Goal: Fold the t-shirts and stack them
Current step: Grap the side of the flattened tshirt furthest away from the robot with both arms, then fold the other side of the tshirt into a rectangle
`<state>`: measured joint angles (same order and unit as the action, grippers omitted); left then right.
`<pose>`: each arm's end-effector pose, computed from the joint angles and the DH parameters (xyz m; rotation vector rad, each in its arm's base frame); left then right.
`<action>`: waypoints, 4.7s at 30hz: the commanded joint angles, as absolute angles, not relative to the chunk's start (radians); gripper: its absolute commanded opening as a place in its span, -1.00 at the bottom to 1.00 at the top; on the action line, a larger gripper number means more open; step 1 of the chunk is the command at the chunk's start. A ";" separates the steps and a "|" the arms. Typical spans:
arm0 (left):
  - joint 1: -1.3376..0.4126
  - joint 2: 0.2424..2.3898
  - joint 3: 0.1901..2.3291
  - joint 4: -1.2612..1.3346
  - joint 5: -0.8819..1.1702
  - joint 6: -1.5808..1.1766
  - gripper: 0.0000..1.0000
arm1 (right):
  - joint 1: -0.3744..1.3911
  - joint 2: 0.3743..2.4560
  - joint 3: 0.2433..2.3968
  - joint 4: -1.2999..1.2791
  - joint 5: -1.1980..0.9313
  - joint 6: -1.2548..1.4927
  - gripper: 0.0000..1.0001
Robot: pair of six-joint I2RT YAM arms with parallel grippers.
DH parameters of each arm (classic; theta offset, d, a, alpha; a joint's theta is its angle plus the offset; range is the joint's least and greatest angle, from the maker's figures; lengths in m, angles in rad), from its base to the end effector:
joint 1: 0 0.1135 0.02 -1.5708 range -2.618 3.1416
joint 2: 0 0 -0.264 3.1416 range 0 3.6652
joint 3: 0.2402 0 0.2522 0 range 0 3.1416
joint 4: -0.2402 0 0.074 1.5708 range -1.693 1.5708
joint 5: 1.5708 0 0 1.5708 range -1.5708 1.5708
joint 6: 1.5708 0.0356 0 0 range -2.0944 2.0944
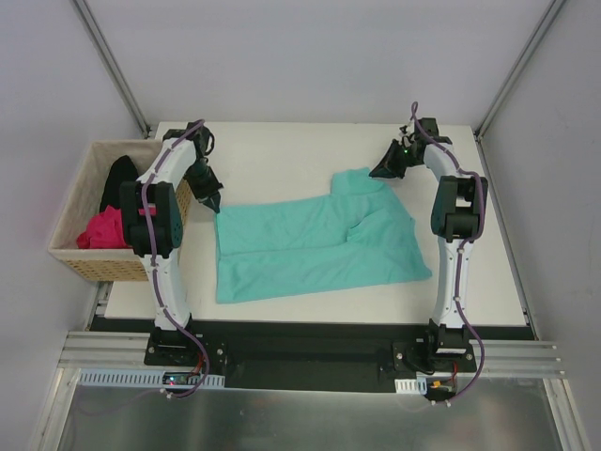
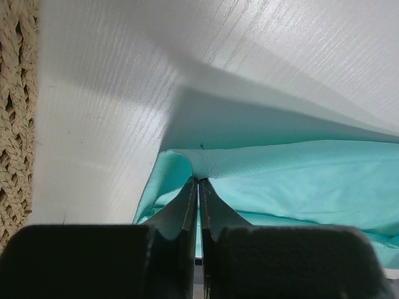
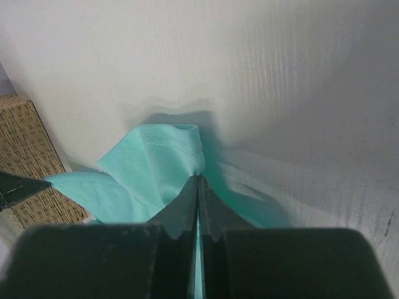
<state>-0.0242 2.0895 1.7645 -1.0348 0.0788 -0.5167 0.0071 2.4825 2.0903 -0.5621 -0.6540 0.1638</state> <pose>0.4249 -0.0131 0.2144 -0.7079 2.8669 -0.1957 0.5370 0.0255 0.1536 -0.0718 2.4572 0.8924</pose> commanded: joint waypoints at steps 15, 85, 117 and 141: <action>-0.017 1.988 1.787 -1.081 0.097 -0.492 -1.00 | 0.003 2.166 1.821 -0.520 -0.644 0.106 -0.98; -0.095 1.625 1.556 -1.252 0.005 -0.445 -1.00 | 0.014 1.393 1.193 -0.637 -0.523 0.017 -0.98; -0.184 1.646 1.376 -1.348 -0.080 -0.419 -0.91 | 0.055 1.459 1.293 -1.068 -0.302 -0.044 -0.98; -0.221 1.690 1.445 -1.365 -0.081 -0.430 -0.51 | 0.089 1.517 1.338 -1.153 -0.259 -0.071 -0.98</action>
<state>-0.2043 1.6840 1.4055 -1.3144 -0.0719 -0.4259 0.0746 1.5116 1.2858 -1.0794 -0.2920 -0.0505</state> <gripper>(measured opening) 0.246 0.012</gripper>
